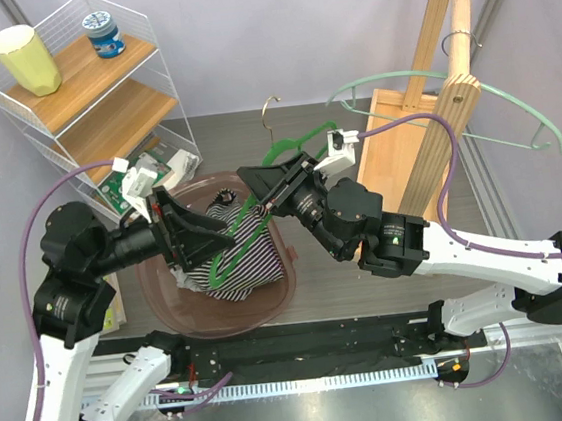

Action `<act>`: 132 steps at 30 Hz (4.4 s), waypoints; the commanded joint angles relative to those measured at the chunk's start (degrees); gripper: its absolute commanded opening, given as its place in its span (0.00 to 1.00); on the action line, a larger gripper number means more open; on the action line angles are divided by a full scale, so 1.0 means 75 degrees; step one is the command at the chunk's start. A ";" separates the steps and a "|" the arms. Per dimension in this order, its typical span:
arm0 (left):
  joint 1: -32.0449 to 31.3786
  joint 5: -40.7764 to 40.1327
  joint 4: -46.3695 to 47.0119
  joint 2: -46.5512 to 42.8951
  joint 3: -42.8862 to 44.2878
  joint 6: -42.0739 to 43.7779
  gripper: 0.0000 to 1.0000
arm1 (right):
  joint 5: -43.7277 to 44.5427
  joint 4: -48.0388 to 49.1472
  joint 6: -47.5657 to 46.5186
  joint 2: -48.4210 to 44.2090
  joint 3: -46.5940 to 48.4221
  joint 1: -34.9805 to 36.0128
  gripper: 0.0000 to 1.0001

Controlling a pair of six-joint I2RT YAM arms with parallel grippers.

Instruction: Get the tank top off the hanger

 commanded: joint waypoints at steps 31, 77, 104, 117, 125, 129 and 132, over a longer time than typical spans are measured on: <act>0.0024 -0.1856 -0.0817 0.4162 0.3791 0.2875 0.00 | -0.3875 -0.1863 -0.1470 -0.5047 -0.2288 -0.0038 0.85; -0.1475 0.1580 0.6791 1.0950 0.9664 -0.0687 0.00 | -0.7828 -0.1043 -0.2351 -0.5646 -0.2604 -0.0038 0.85; -0.1441 0.0576 0.3582 0.9782 0.7990 0.1550 0.35 | -0.7160 -0.1160 -0.2445 -0.5611 -0.3085 -0.0038 0.85; -0.0339 -0.1244 0.3555 0.5040 0.2766 0.0381 1.00 | -0.4537 -0.0752 -0.3206 -0.4943 -0.4185 -0.0038 0.90; -0.0620 -0.1631 0.4636 0.1334 -0.2298 -0.0840 1.00 | -0.2883 0.1709 -0.2471 -0.4206 -0.6013 -0.0038 0.97; -0.0643 -0.1854 0.4635 -0.0518 -0.4032 -0.1295 1.00 | -0.2250 0.2541 -0.1756 -0.3632 -0.6716 -0.0038 1.00; -0.0655 -0.2006 0.4635 -0.2029 -0.5392 -0.1893 1.00 | -0.2202 0.3700 -0.1403 -0.3326 -0.7814 -0.0038 1.00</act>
